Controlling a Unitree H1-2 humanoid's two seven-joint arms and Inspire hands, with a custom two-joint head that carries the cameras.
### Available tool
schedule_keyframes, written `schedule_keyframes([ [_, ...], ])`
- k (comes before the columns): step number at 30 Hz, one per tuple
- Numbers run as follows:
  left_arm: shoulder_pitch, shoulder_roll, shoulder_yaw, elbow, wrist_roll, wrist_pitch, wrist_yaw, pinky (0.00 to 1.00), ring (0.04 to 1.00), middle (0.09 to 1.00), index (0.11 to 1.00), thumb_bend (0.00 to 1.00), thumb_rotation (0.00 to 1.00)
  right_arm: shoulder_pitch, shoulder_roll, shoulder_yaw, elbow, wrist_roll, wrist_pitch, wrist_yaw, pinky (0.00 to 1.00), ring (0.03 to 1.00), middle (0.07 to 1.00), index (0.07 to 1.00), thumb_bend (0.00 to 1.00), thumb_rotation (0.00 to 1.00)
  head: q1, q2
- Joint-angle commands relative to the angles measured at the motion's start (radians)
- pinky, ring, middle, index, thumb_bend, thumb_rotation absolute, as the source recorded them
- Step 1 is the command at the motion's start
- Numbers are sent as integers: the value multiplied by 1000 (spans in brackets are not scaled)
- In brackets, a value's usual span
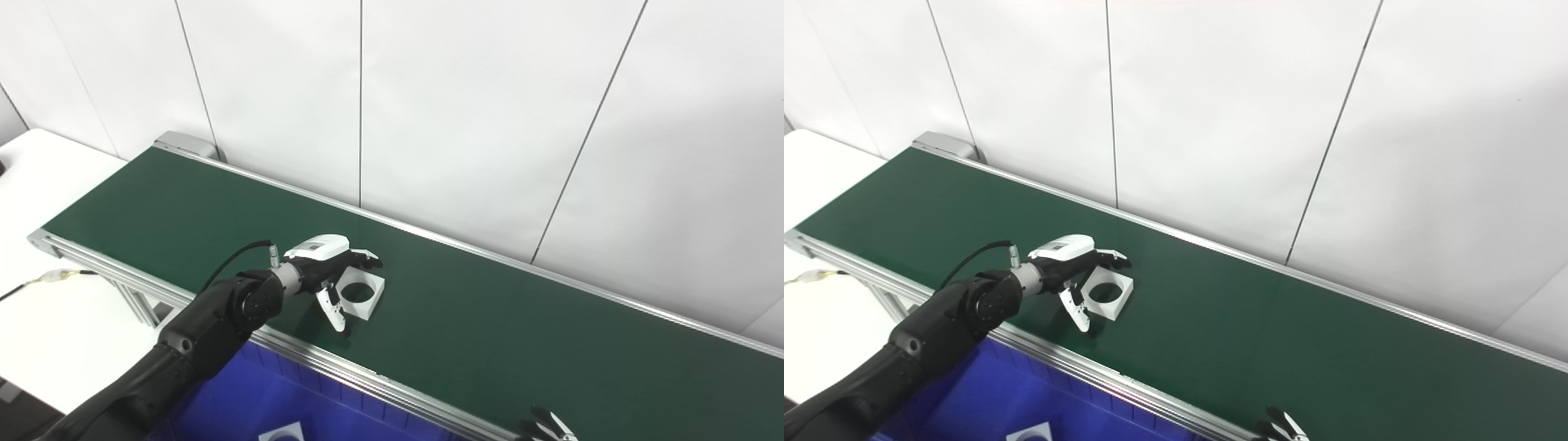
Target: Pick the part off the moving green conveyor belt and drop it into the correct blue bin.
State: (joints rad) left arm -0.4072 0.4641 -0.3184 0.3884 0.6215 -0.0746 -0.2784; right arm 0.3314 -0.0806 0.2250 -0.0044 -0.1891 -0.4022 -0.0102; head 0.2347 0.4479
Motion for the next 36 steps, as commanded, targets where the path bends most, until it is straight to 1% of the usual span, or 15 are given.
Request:
schedule_keyframes([
  [1, -42, 4, 5, 0, 10, -32, 56, 790, 790, 814, 825, 834, 0, 1, 6, 2, -34, 4, -61, -1, 595, 685, 760, 842, 549, 559, -1, 1],
  [3, -40, -3, 3, 13, 16, -47, 84, 759, 773, 796, 795, 821, 0, 1, 6, 3, -35, 3, -62, -2, 594, 684, 759, 842, 555, 567, -3, 3],
  [5, -38, -8, 0, 33, 27, -76, 130, 649, 653, 695, 728, 810, 0, 2, 7, 4, -35, 3, -63, -5, 591, 681, 758, 842, 562, 572, -4, 4],
  [7, -36, -9, -4, 49, 38, -100, 162, 630, 628, 674, 709, 804, 0, 3, 7, 4, -35, 1, -63, -6, 590, 680, 757, 841, 563, 576, -5, 5],
  [8, -36, -8, -6, 54, 40, -107, 170, 633, 608, 569, 669, 650, 0, 3, 6, 4, -36, 0, -63, -6, 591, 682, 759, 842, 564, 582, -5, 5],
  [9, -36, -6, -6, 65, 36, -132, 182, 634, 601, 533, 655, 599, 0, 3, 7, 4, -37, 2, -63, -5, 591, 683, 759, 843, 565, 584, -5, 5],
  [10, -36, -5, -6, 73, 33, -151, 190, 618, 577, 503, 565, 552, 0, 4, 7, 4, -37, 4, -63, -5, 592, 683, 758, 841, 565, 579, -5, 5],
  [11, -35, -5, -1, 76, 25, -164, 195, 612, 569, 493, 534, 536, 0, 4, 8, 4, -39, 5, -62, -4, 592, 683, 758, 841, 565, 576, -4, 6],
  [12, -34, -6, 5, 83, 15, -178, 201, 536, 489, 489, 523, 515, 0, 4, 8, 4, -40, 6, -62, -4, 592, 684, 758, 840, 563, 574, -5, 7],
  [13, -33, -8, 11, 84, 5, -184, 200, 474, 449, 489, 519, 506, 0, 4, 7, 5, -40, 7, -62, -3, 592, 684, 758, 840, 562, 573, -5, 7],
  [14, -34, -9, 15, 89, -3, -190, 200, 446, 433, 493, 517, 502, 0, 4, 7, 5, -41, 6, -63, -3, 591, 685, 759, 840, 561, 574, -5, 7],
  [20, -35, -6, 21, 98, -23, -221, 195, 420, 418, 494, 514, 500, 0, 4, 6, 6, -42, 9, -63, -3, 584, 681, 759, 839, 566, 575, -6, 8],
  [28, -29, -5, 27, 76, -28, -229, 184, 441, 426, 502, 495, 501, 0, 6, 0, 6, -43, 12, -64, -1, 581, 679, 761, 840, 549, 565, -12, 12],
  [30, -20, -2, 32, 48, -32, -224, 176, 428, 423, 501, 507, 501, 0, 6, 1, 5, -43, 12, -64, -1, 581, 680, 761, 840, 541, 559, -12, 12],
  [36, 22, 15, 59, -97, -49, -186, 130, 431, 418, 488, 515, 501, 0, 5, 3, 7, -43, 12, -64, -4, 572, 672, 758, 840, 545, 560, -14, 15],
])
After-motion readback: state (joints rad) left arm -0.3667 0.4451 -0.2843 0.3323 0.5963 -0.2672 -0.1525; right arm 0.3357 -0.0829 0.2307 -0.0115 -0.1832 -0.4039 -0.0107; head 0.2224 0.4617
